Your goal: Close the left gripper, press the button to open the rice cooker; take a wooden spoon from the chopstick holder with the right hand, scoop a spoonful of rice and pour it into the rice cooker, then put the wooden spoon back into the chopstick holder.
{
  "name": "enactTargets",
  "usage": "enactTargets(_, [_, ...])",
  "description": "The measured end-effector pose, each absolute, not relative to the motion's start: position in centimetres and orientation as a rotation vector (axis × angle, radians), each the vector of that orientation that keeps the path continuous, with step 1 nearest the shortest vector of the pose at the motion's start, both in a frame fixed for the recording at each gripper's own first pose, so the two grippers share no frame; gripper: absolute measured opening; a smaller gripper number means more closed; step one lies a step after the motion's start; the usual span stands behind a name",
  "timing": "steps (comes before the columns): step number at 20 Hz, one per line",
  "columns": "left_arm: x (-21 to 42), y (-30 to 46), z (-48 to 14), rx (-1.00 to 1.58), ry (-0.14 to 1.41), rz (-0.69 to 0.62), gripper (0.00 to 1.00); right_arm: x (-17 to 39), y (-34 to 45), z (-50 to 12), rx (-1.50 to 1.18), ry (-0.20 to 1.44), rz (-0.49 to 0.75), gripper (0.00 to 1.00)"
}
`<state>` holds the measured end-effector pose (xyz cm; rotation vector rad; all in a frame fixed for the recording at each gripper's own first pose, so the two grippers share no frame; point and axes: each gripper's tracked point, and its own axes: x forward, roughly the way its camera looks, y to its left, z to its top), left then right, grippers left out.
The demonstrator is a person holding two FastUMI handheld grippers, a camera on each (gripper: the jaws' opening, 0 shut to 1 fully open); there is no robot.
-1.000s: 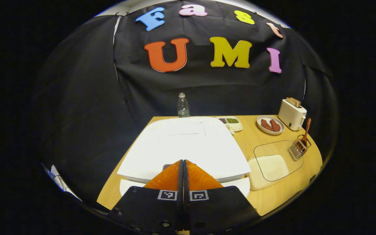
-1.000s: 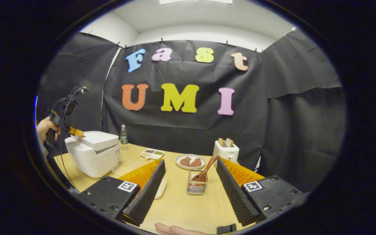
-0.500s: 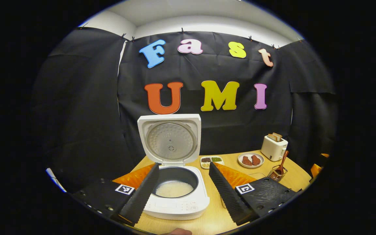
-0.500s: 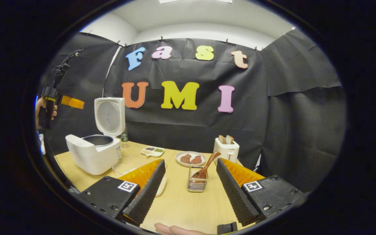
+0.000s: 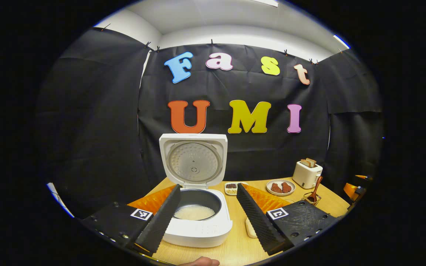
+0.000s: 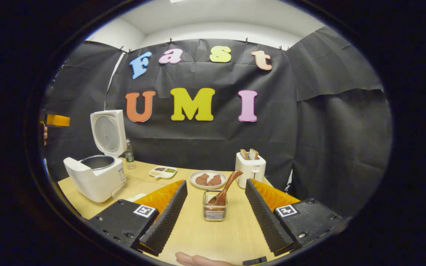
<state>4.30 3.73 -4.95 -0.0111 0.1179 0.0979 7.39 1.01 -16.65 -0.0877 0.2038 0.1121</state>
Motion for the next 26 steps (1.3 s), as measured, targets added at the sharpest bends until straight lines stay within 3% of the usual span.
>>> enactTargets(5, [4.0,4.4,-6.4,0.043,0.095,0.142,0.97,12.3,1.5,-20.6,-0.024,0.275,0.131,0.99])
enactTargets(18, [3.4,5.8,-8.7,0.047,0.051,0.195,0.95,26.2,-1.2,-27.9,0.025,0.412,0.034,0.98])
enactTargets(26, [2.0,5.2,-7.0,0.040,-0.044,0.172,0.95,30.2,-0.8,-31.7,0.108,0.548,0.058,1.00])
